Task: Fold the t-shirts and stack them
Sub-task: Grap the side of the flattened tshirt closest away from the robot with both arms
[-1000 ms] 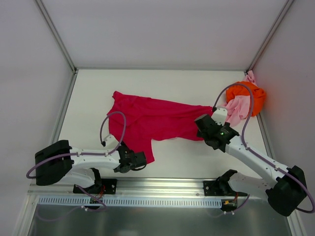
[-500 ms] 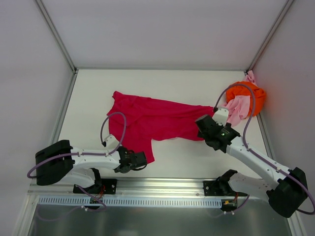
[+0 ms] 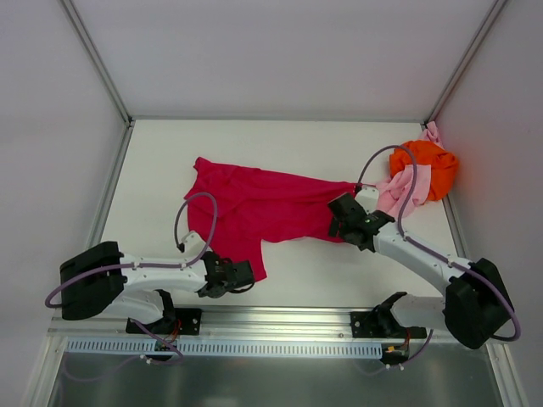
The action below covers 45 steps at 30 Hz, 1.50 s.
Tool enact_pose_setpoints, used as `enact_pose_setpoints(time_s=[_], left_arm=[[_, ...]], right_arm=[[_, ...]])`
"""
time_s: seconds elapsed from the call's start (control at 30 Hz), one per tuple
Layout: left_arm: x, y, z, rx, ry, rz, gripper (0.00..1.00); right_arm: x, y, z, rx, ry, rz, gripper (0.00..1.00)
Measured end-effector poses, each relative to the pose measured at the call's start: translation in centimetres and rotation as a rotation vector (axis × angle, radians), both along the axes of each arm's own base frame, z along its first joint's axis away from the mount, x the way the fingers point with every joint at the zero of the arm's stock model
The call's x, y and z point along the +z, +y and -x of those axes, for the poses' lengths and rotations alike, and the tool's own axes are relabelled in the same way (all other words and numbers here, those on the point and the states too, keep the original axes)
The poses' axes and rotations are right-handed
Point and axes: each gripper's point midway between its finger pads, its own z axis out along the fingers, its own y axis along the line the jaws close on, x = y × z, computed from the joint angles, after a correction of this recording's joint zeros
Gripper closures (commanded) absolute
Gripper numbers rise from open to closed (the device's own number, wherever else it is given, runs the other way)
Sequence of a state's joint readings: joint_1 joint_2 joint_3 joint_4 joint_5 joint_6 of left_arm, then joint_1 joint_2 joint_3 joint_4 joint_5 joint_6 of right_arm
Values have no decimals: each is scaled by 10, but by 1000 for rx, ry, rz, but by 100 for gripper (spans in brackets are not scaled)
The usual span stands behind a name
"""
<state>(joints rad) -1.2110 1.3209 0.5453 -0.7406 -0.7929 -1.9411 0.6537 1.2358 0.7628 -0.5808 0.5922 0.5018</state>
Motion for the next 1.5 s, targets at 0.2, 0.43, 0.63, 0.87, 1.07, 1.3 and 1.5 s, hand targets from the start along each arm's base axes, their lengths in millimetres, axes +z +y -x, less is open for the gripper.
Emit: enact_pose_setpoints(time_s=[0.2, 0.43, 0.63, 0.87, 1.07, 1.3, 1.5], left_arm=[[6, -2, -1, 0, -15, 37, 100], [7, -1, -1, 0, -17, 43, 100], [7, 3, 1, 0, -18, 45, 100], [9, 4, 1, 0, -21, 53, 100], [10, 6, 2, 2, -21, 52, 100], [10, 10, 3, 4, -21, 50, 100], [12, 3, -1, -47, -37, 52, 100]], right_arm=[[-26, 17, -11, -1, 58, -106, 16], [-47, 22, -19, -21, 117, -134, 16], [-49, 13, -23, -67, 118, -140, 15], [-51, 1, -26, -125, 118, -138, 15], [-58, 0, -27, -136, 131, -139, 29], [-59, 16, -43, -103, 98, -210, 99], [-58, 17, -46, -82, 89, -206, 99]])
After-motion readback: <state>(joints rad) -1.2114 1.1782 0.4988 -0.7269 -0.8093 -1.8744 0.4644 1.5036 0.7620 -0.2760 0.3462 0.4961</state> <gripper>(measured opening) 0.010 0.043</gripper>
